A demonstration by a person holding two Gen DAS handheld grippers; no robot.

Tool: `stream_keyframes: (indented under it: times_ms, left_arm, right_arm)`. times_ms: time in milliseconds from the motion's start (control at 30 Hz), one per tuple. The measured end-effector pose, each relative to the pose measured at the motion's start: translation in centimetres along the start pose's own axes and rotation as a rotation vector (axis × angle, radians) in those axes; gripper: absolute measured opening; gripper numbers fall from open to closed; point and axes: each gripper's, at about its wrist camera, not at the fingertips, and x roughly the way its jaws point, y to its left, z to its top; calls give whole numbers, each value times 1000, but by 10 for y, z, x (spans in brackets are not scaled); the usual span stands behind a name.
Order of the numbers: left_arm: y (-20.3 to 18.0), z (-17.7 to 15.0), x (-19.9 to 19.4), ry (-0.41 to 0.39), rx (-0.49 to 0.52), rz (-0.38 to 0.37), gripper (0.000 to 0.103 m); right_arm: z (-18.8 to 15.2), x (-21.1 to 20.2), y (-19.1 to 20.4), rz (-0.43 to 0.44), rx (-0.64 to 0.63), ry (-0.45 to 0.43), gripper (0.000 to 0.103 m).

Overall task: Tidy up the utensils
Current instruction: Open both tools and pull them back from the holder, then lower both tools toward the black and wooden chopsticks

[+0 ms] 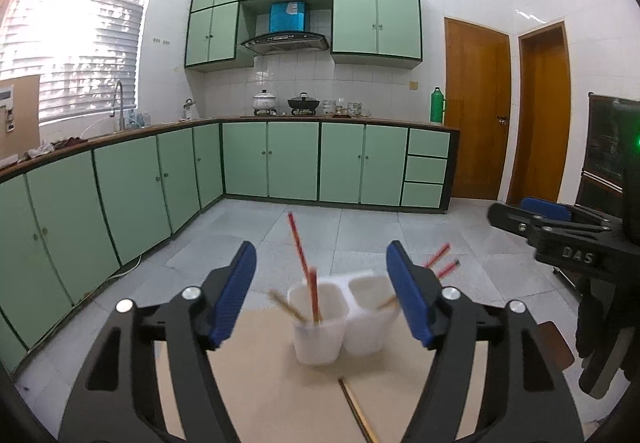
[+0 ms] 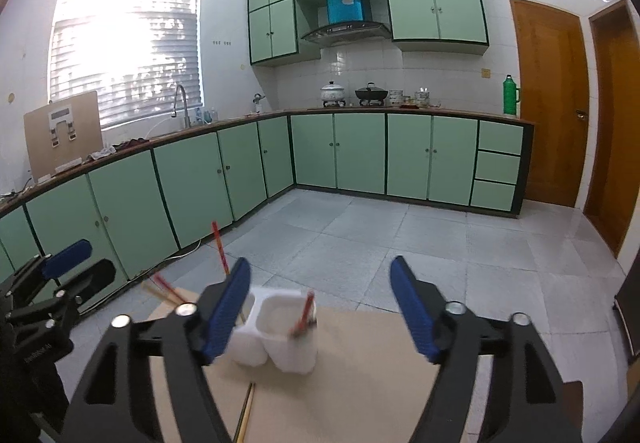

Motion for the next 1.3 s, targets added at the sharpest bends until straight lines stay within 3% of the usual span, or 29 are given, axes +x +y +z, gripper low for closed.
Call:
stream_keyframes:
  times_ms: [233, 433, 800, 1067, 1300]
  left_arm:
    - [4, -62, -28, 88, -27, 33, 71]
    - [12, -120, -33, 224, -45, 52, 71]
    - [25, -187, -36, 405, -39, 89, 71]
    - [28, -211, -40, 478, -54, 109, 74]
    - [26, -213, -41, 486, -61, 109, 76]
  right_arm:
    - [-69, -21, 7, -19, 5, 76, 85]
    - [-129, -25, 15, -18, 37, 179, 86]
    - [-210, -24, 34, 12, 77, 342, 86]
    - [-239, -24, 58, 68, 25, 432, 69]
    - [-248, -21, 72, 91, -6, 477, 59]
